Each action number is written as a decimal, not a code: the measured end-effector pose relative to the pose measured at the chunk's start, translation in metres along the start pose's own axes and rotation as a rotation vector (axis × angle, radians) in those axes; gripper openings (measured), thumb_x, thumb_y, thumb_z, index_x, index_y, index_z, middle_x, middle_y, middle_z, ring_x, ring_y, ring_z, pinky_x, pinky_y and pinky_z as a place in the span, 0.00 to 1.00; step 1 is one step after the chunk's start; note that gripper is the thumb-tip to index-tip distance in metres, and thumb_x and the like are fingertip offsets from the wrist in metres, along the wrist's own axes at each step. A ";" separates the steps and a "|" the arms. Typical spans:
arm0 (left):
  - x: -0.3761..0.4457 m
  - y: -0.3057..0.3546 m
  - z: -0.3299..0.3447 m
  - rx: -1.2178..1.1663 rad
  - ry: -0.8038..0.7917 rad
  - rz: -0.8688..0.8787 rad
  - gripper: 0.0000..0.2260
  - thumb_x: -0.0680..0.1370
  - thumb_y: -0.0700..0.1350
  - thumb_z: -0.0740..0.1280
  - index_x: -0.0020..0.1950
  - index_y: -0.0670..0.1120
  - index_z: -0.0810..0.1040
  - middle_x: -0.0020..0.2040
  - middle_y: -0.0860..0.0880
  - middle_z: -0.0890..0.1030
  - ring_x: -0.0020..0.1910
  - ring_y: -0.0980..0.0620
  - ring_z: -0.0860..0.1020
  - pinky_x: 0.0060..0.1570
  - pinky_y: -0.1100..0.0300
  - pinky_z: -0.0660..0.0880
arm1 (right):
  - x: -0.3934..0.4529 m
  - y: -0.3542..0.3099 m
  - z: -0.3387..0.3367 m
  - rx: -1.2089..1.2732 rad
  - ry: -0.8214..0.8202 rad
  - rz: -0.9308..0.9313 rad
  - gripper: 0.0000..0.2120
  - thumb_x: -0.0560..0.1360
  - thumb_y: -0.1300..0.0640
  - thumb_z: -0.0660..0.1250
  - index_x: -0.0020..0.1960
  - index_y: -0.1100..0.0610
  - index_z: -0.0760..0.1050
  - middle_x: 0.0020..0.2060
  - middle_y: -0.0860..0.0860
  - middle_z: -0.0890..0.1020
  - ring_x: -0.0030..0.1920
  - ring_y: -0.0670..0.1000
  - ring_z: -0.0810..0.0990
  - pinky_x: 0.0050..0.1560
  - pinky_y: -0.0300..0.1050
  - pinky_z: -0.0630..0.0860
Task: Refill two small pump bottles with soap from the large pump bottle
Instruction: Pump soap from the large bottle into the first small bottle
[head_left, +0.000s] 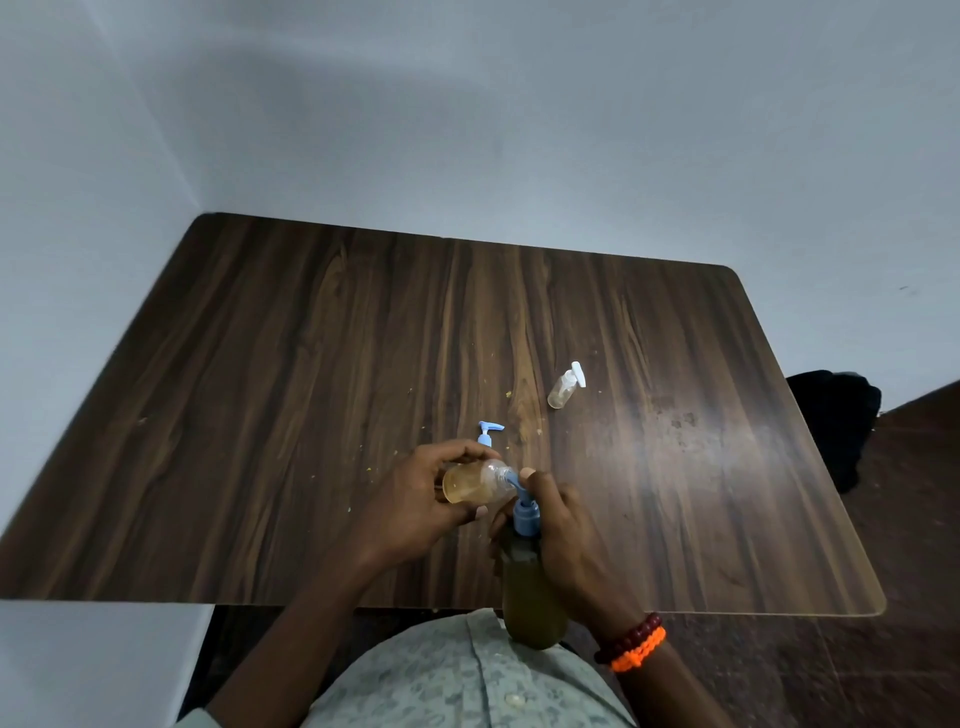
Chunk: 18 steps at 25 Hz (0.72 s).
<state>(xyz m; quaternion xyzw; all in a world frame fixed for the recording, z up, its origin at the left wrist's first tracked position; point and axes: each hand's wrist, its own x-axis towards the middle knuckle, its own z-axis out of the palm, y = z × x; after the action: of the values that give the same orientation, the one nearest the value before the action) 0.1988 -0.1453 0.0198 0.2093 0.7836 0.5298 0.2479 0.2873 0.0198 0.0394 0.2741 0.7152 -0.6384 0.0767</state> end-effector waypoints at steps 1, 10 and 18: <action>-0.001 0.000 0.000 0.002 -0.006 -0.002 0.22 0.74 0.38 0.80 0.65 0.50 0.82 0.61 0.53 0.85 0.61 0.53 0.84 0.62 0.44 0.82 | 0.000 0.001 0.000 -0.011 0.009 0.016 0.19 0.85 0.47 0.58 0.57 0.63 0.75 0.56 0.69 0.81 0.56 0.70 0.82 0.60 0.66 0.80; -0.001 0.000 -0.002 0.003 0.013 0.011 0.21 0.73 0.37 0.80 0.64 0.51 0.82 0.59 0.54 0.86 0.59 0.54 0.85 0.61 0.43 0.83 | -0.002 -0.003 0.003 0.003 -0.033 -0.017 0.27 0.80 0.35 0.58 0.47 0.59 0.78 0.44 0.58 0.86 0.42 0.52 0.85 0.47 0.51 0.85; 0.000 0.000 -0.003 -0.004 0.008 0.009 0.21 0.74 0.38 0.80 0.64 0.51 0.82 0.60 0.53 0.86 0.59 0.53 0.85 0.61 0.42 0.83 | -0.002 -0.012 0.006 0.068 -0.033 -0.042 0.29 0.76 0.37 0.57 0.44 0.64 0.79 0.37 0.60 0.83 0.36 0.58 0.83 0.43 0.51 0.82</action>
<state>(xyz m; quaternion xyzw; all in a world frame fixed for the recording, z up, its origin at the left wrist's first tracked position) 0.1965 -0.1474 0.0209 0.2103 0.7825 0.5334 0.2430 0.2816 0.0128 0.0493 0.2512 0.6972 -0.6682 0.0658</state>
